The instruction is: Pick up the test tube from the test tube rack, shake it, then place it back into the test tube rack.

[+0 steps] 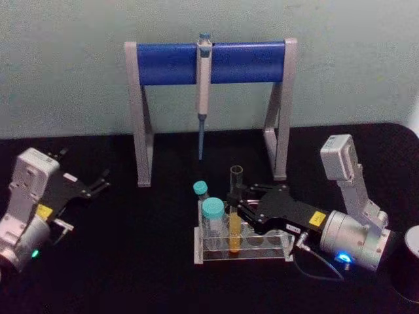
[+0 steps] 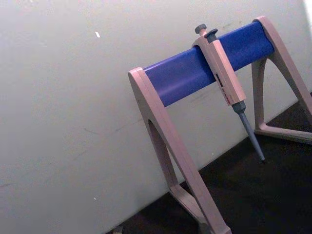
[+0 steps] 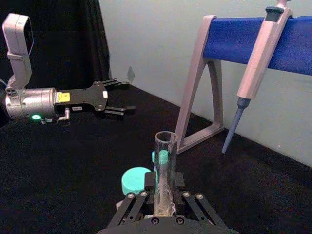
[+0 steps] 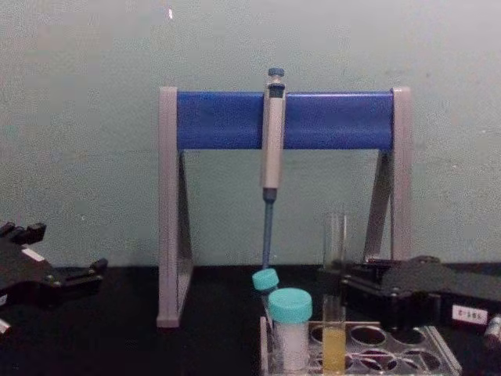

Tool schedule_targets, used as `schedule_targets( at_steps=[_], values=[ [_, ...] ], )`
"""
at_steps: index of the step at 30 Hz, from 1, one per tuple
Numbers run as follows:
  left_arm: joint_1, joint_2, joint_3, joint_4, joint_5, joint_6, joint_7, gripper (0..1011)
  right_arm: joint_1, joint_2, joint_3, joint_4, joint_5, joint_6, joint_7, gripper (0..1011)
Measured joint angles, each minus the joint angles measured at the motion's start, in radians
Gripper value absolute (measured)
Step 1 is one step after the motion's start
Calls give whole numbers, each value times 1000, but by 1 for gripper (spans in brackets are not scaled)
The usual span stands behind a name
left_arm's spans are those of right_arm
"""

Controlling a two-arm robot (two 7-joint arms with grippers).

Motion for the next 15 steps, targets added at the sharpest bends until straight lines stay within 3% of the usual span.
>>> schedule_targets(
  at_steps=[7, 15],
  values=[
    [0, 0, 0, 0, 0, 0, 0, 1001, 0, 1, 0, 0, -1, 2, 1, 397],
    [0, 0, 0, 0, 0, 0, 0, 1001, 0, 1, 0, 0, 0, 2, 2, 677]
  ],
)
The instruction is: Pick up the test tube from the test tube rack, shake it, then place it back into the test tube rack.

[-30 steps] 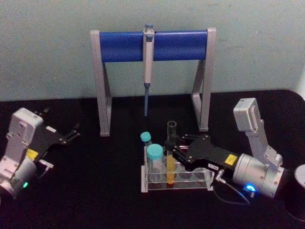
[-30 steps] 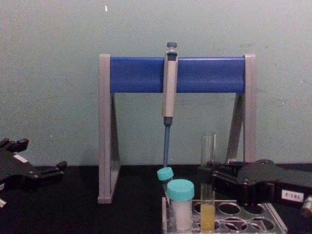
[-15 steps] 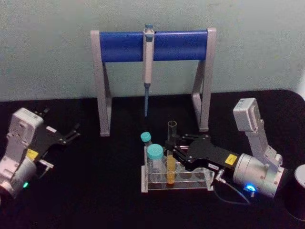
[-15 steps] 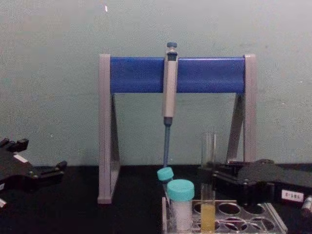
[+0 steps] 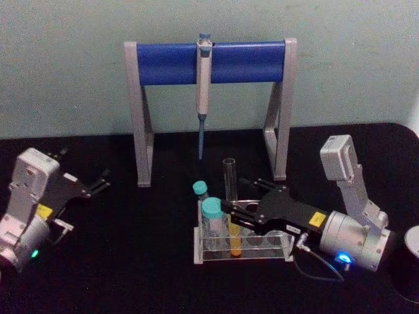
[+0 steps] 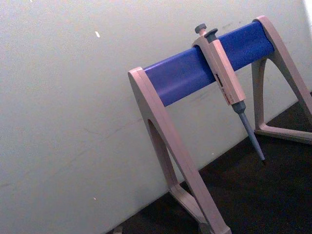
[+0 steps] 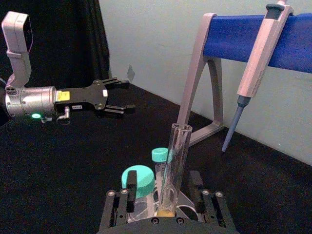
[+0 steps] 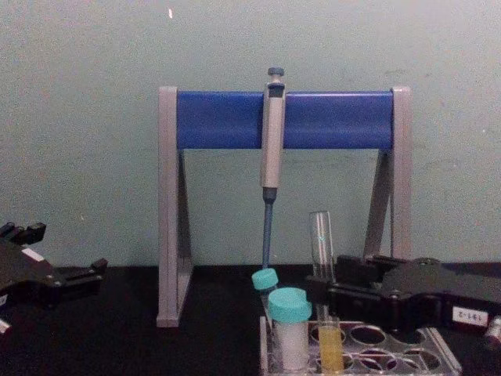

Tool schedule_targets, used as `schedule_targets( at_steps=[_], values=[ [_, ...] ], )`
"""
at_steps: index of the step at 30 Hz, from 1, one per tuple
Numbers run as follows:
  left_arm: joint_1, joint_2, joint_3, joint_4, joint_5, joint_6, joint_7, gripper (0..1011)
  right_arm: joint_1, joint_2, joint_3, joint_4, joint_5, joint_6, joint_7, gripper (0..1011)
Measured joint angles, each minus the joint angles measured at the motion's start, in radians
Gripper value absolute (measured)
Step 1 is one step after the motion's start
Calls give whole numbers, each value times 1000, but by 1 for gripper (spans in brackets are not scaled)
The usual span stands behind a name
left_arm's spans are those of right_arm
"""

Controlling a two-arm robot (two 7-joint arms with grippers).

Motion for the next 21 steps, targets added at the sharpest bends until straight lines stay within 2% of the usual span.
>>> schedule_targets(
  at_steps=[3, 4, 12, 21],
  values=[
    [0, 0, 0, 0, 0, 0, 0, 1001, 0, 0, 0, 0, 0, 0, 0, 737],
    [0, 0, 0, 0, 0, 0, 0, 1001, 0, 0, 0, 0, 0, 0, 0, 791],
    [0, 0, 0, 0, 0, 0, 0, 1001, 0, 0, 0, -1, 1, 0, 0, 1000],
    [0, 0, 0, 0, 0, 0, 0, 1001, 0, 0, 0, -1, 2, -1, 0, 1000]
  ],
)
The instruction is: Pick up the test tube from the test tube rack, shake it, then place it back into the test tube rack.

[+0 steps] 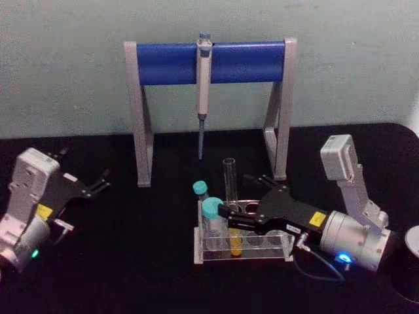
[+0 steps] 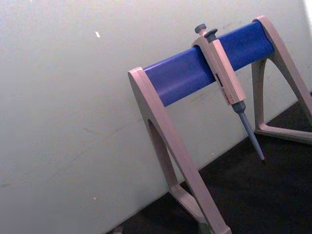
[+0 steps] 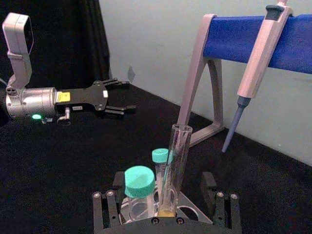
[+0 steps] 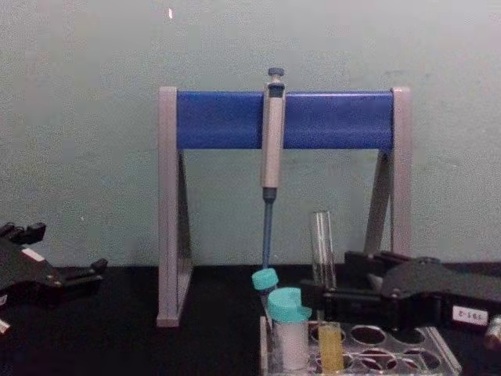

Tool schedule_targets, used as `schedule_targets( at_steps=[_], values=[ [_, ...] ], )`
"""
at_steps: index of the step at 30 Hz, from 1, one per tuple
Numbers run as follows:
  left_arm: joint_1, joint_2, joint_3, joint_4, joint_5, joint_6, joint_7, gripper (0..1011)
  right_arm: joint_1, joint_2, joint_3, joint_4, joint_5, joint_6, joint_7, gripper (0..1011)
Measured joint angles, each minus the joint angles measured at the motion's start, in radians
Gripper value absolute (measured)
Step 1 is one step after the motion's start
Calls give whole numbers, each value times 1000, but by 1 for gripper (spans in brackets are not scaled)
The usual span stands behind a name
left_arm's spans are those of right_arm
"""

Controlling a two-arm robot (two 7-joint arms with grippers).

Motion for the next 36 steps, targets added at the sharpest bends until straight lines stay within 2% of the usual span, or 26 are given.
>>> schedule_targets(
  at_steps=[4, 13, 20, 23, 26, 30, 33, 34, 36],
  values=[
    [0, 0, 0, 0, 0, 0, 0, 1001, -3, 0, 7, -7, 5, -8, 2, 1000],
    [0, 0, 0, 0, 0, 0, 0, 1001, -26, 10, 47, -71, 21, -47, -10, 1000],
    [0, 0, 0, 0, 0, 0, 0, 1001, -69, 9, 105, -132, 17, -100, -77, 1000],
    [0, 0, 0, 0, 0, 0, 0, 1001, -92, 0, 133, -151, -13, -127, -129, 1000],
    [0, 0, 0, 0, 0, 0, 0, 1001, -121, -16, 164, -163, -68, -163, -206, 1000],
    [0, 0, 0, 0, 0, 0, 0, 1001, -142, -33, 184, -164, -111, -184, -263, 1000],
    [0, 0, 0, 0, 0, 0, 0, 1001, -166, -59, 205, -158, -156, -199, -330, 1000],
    [0, 0, 0, 0, 0, 0, 0, 1001, -166, -59, 205, -158, -156, -199, -330, 1000],
    [0, 0, 0, 0, 0, 0, 0, 1001, -180, -80, 219, -151, -178, -202, -373, 1000]
  ],
)
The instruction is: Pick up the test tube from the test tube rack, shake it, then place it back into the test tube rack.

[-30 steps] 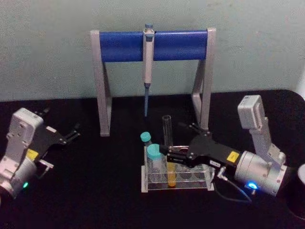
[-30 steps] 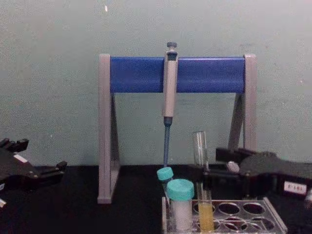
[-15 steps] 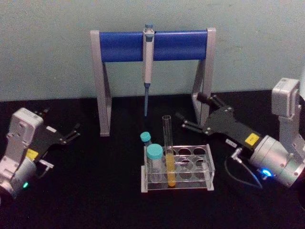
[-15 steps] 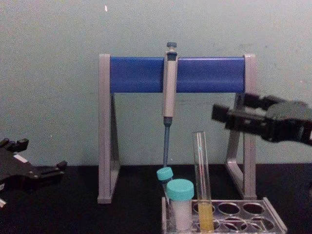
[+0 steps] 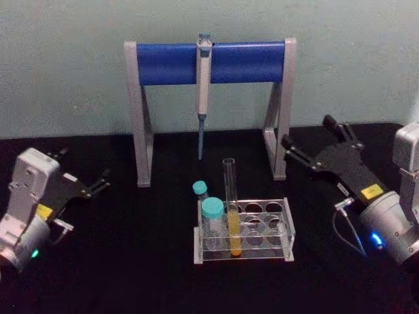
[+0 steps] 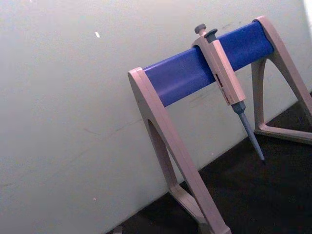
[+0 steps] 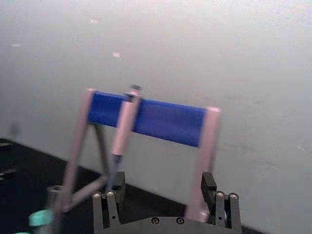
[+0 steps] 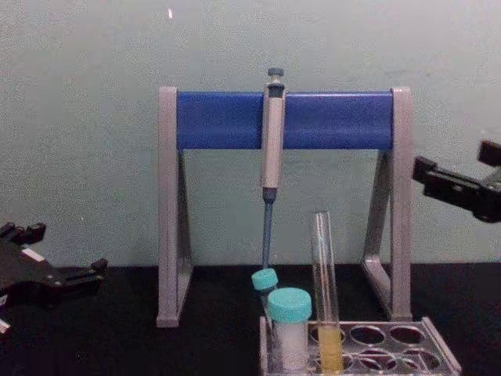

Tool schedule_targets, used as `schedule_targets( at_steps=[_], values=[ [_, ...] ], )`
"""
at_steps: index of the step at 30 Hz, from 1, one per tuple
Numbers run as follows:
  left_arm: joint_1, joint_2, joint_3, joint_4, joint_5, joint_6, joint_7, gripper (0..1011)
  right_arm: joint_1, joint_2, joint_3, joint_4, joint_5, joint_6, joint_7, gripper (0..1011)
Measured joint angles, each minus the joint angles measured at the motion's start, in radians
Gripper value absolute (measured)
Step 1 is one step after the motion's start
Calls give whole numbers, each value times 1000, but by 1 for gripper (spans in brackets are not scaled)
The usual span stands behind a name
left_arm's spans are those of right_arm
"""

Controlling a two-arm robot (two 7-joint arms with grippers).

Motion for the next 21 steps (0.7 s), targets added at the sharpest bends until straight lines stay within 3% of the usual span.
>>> schedule_targets(
  at_steps=[7, 21],
  values=[
    [0, 0, 0, 0, 0, 0, 0, 1001, -28, -61, 32, 40, -42, 2, -91, 1000],
    [0, 0, 0, 0, 0, 0, 0, 1001, -39, -123, 51, 141, -78, 56, -122, 1000]
  ],
)
